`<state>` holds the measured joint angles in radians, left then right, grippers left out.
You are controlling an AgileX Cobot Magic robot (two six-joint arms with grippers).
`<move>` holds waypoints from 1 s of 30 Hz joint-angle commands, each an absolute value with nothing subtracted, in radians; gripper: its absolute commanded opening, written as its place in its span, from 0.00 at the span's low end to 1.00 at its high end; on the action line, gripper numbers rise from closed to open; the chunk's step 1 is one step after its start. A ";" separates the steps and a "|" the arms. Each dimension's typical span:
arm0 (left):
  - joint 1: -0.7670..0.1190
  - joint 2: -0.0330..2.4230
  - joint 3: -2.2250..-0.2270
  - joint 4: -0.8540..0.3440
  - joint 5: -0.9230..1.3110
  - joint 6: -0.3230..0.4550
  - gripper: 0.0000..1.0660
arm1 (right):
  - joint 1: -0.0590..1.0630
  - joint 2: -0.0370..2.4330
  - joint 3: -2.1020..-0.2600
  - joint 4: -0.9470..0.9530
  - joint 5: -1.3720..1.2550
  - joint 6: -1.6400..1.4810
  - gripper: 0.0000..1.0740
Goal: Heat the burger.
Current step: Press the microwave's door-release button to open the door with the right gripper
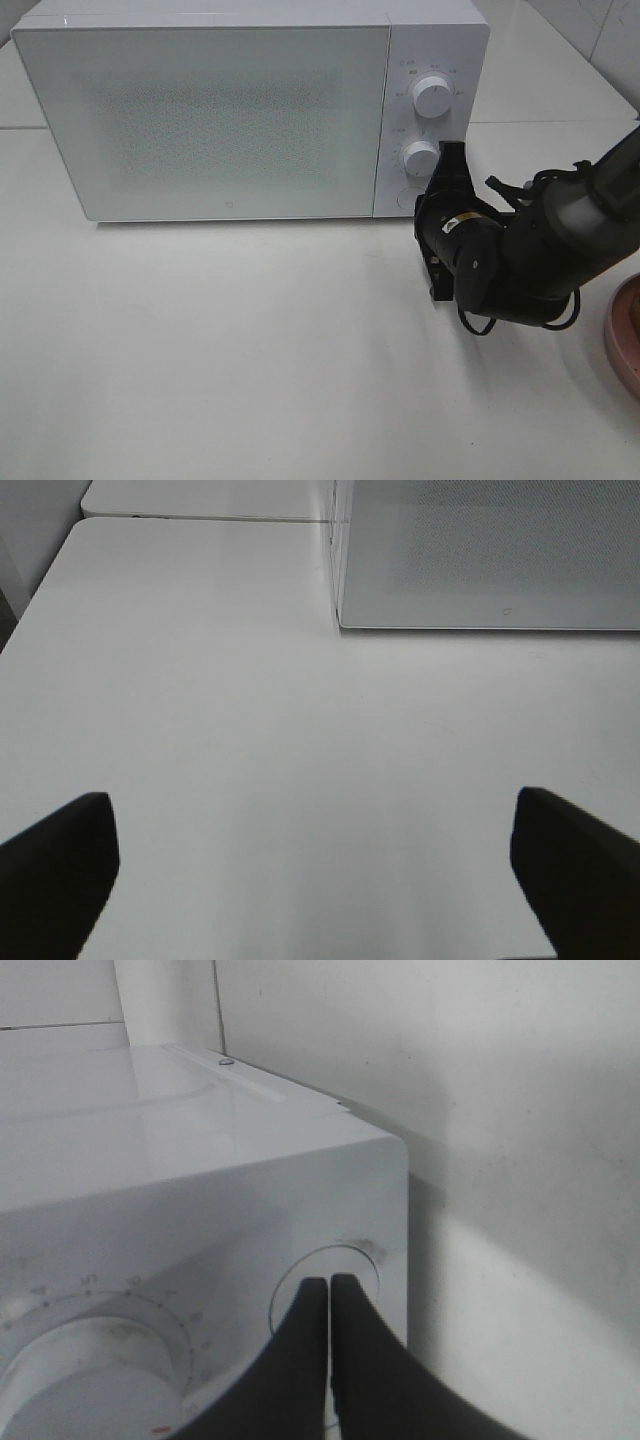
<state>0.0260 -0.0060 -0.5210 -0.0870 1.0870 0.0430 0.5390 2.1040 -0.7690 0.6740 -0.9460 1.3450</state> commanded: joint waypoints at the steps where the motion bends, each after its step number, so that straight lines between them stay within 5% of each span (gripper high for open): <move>1: 0.019 -0.027 -0.518 -0.086 1.073 0.043 0.94 | 0.522 2.113 -0.789 0.642 -0.942 1.352 0.00; 30: 0.019 -0.027 -0.518 -0.086 1.073 0.043 0.94 | 0.492 2.155 -0.878 0.634 -0.934 1.357 0.00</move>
<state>0.0260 -0.0060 -0.5210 -0.0860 1.0870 0.0430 0.5020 2.1600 -0.8560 0.6450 -0.8780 1.3530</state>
